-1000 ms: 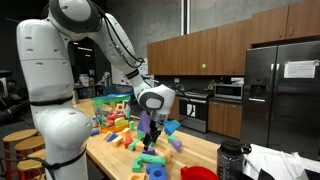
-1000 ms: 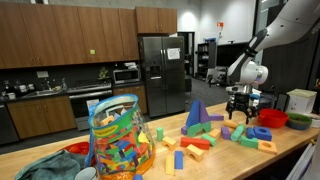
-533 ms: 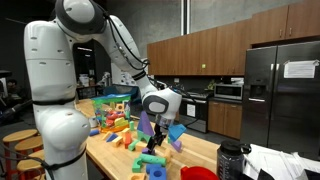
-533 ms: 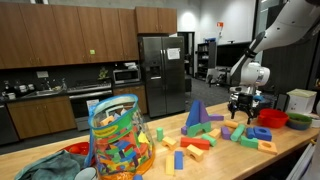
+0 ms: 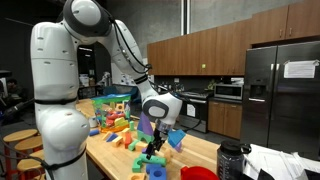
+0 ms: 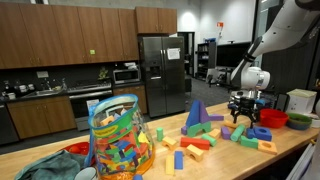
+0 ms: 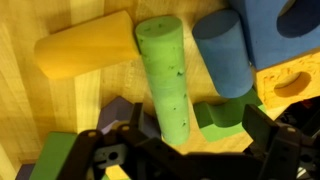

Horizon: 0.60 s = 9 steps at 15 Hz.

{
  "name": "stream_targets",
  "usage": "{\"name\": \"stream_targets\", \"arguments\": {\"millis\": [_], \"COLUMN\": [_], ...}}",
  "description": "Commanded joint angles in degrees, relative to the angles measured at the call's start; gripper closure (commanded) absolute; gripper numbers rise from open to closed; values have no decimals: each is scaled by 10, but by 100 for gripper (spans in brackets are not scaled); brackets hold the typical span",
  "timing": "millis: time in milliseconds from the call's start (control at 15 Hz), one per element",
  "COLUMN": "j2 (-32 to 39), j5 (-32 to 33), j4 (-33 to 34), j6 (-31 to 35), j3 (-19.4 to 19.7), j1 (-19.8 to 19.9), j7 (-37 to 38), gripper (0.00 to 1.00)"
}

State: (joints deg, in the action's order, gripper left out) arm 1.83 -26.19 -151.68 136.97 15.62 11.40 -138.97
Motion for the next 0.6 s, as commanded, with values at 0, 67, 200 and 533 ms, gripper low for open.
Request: {"name": "stream_targets", "arguments": {"millis": [0,67,200,533], "j2": [5,6,6,8], "j5": [-8,-10,-13,-19], "j4": [7,7,8,3], "j6": [-6,-6,-7,-7], "j3": [-11,-12,-13,-13], "j1": [13,14,14,16], "j7": [-12,-12,-16,-23], "gripper": [0,0,0,0]}}
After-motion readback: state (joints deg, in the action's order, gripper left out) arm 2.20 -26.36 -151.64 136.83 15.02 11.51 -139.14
